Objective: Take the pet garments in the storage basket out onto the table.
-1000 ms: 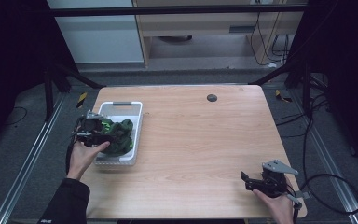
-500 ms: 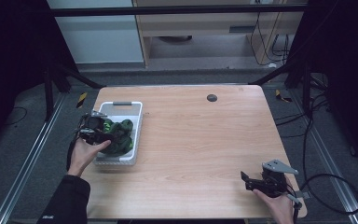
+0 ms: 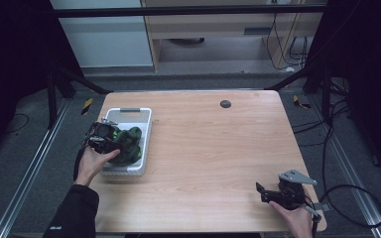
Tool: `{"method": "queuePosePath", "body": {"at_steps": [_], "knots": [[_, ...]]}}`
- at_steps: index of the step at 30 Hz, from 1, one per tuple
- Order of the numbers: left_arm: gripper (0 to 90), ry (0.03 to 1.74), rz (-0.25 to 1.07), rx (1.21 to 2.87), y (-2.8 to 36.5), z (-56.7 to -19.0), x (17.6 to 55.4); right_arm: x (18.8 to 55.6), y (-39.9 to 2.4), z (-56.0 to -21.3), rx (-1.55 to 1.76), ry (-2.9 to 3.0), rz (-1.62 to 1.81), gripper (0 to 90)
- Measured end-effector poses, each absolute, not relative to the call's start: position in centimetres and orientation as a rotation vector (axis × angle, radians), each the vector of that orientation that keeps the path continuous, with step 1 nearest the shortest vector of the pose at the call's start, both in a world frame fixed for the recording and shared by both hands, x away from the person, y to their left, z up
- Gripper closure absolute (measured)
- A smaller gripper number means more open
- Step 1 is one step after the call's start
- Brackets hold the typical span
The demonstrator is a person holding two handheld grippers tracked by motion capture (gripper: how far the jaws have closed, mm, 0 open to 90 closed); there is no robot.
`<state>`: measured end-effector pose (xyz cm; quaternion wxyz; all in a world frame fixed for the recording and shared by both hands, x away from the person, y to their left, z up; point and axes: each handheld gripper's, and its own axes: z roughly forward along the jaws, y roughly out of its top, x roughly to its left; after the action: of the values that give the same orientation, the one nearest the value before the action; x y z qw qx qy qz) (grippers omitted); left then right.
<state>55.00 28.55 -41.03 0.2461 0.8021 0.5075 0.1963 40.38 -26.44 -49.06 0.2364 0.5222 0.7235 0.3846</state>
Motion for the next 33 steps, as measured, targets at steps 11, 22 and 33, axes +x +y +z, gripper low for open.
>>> {"method": "queuePosePath", "body": {"at_steps": [11, 22, 33], "knots": [[37.8, 1.417, 0.512, 2.218, 28.6, -42.2, 55.3, 40.5, -26.4, -49.2, 1.432, 2.002, 1.050, 7.5], [59.1, 1.436, 0.477, 2.256, 28.6, -42.5, 55.4, 40.5, -26.4, -49.2, 1.429, 2.005, 1.048, 7.4], [82.2, 1.431, 0.448, 2.259, 28.7, -42.3, 55.1, 40.5, -26.4, -49.1, 1.430, 2.006, 1.048, 7.4]]}}
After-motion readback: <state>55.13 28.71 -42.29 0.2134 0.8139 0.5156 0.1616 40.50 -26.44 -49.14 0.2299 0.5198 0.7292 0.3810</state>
